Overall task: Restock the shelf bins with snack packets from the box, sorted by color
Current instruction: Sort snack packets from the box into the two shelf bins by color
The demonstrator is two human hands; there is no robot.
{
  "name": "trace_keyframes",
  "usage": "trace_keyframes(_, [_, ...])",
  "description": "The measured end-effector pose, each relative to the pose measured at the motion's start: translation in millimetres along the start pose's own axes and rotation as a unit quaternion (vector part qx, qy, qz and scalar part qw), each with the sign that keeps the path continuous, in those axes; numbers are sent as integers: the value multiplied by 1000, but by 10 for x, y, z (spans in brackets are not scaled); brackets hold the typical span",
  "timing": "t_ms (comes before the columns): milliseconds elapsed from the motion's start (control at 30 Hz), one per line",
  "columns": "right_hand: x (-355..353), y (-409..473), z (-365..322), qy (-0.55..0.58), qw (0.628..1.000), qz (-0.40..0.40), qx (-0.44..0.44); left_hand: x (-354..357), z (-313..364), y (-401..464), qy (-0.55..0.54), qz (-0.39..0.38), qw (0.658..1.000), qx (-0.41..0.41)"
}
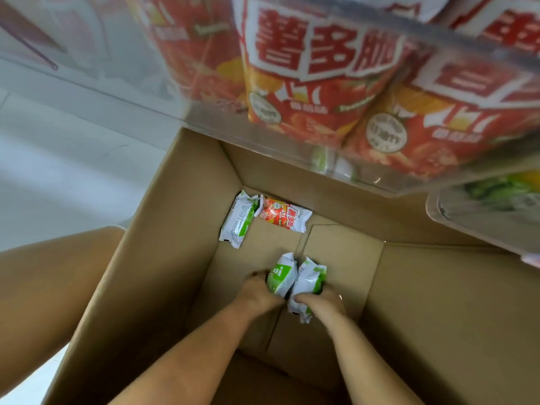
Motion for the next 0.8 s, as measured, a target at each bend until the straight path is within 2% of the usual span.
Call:
trace_keyframes(67, [124,-120,23,115,993,-20,-12,22,-36,-119,-132,-17,991,-20])
trace_keyframes(133, [154,-273,23,172,984,-10,-37,-1,-58,-243,-205,-26,978,-28])
trace_keyframes(233, [31,-529,-18,172,981,27,-82,-60,5,-514,-304,-28,952,-7])
trace_keyframes(367, [-288,-1028,-122,253,949,64,-175,-135,367,-1071,-325,-5,936,135])
trace_keyframes(500, [-691,-1857,-170,358,889,66,-278,-160,772,-1858,-353,-34,897,264])
trace_keyframes(600, [-901,-2409,-82,465,833,40,-298,-220,938,-2448,-423,-64,858,286])
trace_keyframes(667, [-991,-2747,34,496,804,32,-326,-264,963,-2768,-432,-96,844,302])
trace_keyframes(733, [-1022,-3057,154,502,784,6,-364,-301,937,-3052,-421,-124,838,325])
trace_keyframes(800, [-1015,-3351,259,504,760,-23,-409,-335,907,-3296,-371,-132,850,349])
Point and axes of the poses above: each hand's wrist, its own y-axis towards the middle knuckle, its own x-axis out of the palm, z = x × y, the point moved 3 cm from there along y, towards the middle knuckle, and after that the axes turned 15 degrees about -y, right-handed, at the moved point
